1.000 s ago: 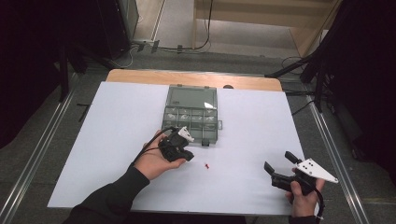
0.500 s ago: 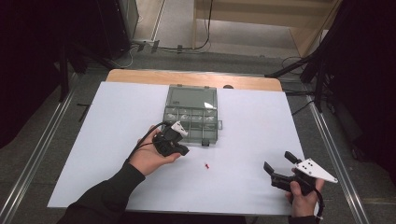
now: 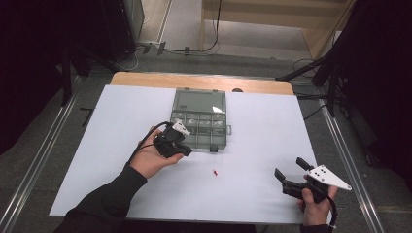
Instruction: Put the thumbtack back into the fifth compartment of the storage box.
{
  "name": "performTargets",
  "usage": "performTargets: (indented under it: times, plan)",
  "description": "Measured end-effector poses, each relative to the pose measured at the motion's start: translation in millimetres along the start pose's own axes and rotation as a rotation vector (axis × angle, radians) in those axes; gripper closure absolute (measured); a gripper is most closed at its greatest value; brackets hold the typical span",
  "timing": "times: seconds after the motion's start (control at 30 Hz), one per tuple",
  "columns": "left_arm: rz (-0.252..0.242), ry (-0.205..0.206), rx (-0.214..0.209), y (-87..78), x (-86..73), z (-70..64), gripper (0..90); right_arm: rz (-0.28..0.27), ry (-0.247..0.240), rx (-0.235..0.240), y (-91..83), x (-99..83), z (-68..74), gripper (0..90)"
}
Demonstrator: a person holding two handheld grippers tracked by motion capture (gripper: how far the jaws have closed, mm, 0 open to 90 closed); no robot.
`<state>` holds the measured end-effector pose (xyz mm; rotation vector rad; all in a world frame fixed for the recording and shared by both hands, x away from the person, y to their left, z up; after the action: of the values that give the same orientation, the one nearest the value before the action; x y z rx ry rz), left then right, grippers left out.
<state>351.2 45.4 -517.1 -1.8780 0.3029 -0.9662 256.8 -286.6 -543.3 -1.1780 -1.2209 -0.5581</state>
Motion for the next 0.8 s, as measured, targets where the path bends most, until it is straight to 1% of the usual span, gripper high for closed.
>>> performTargets:
  times: [0.07, 0.1, 0.27, 0.37, 0.4, 0.43, 0.5, 0.53, 0.57, 0.8]
  plan:
    - [0.002, 0.003, 0.006, -1.1, 0.3, 2.1, 84.9, -0.001, 0.001, 0.0, 0.1, 0.1, 0.1, 7.5]
    - [-0.005, -0.004, 0.004, -1.1, 1.0, 2.8, 84.9, 0.0, 0.0, 0.0, 0.1, 0.0, 0.2, 7.5]
    - [-0.008, -0.01, 0.008, -3.2, 2.3, 6.9, 84.9, 0.0, 0.0, 0.0, 0.0, 0.0, 0.1, 7.5]
    - [-0.007, -0.01, 0.019, -3.8, 3.7, 10.5, 84.9, 0.0, 0.003, 0.0, 0.1, -0.1, 0.2, 7.5]
    - [-0.004, -0.002, 0.026, -4.6, 4.3, 12.3, 84.9, 0.003, 0.005, 0.0, 0.1, -0.3, 0.5, 7.5]
    - [-0.01, -0.01, 0.024, -5.0, 5.1, 12.4, 84.9, 0.002, 0.005, 0.001, 0.2, -0.3, 0.7, 7.5]
    - [-0.009, -0.01, 0.024, -6.7, 6.1, 13.7, 84.9, 0.002, 0.003, 0.002, 0.4, -0.2, 0.9, 7.5]
    - [-0.008, -0.004, 0.032, -7.9, 6.5, 15.1, 84.9, 0.002, 0.003, 0.001, 0.4, -0.2, 0.8, 7.5]
    - [-0.016, -0.009, 0.032, -8.3, 7.6, 15.2, 84.9, 0.002, 0.005, 0.0, 0.2, -0.4, 0.7, 7.5]
    - [-0.012, -0.008, 0.05, -12.8, 11.1, 24.3, 84.8, 0.002, 0.002, 0.001, 0.7, -0.4, 0.9, 7.5]
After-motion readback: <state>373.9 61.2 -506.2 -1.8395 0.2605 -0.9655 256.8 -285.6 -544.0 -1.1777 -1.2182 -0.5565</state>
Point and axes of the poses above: each handheld gripper's, and its own axes: y roughly forward along the jaws, x roughly out of its top, z roughly to its left, the point moved 9 cm from there along y, roughly forward along the jaws, and after that the axes turned 13 degrees about -y, right-handed, at the moved point
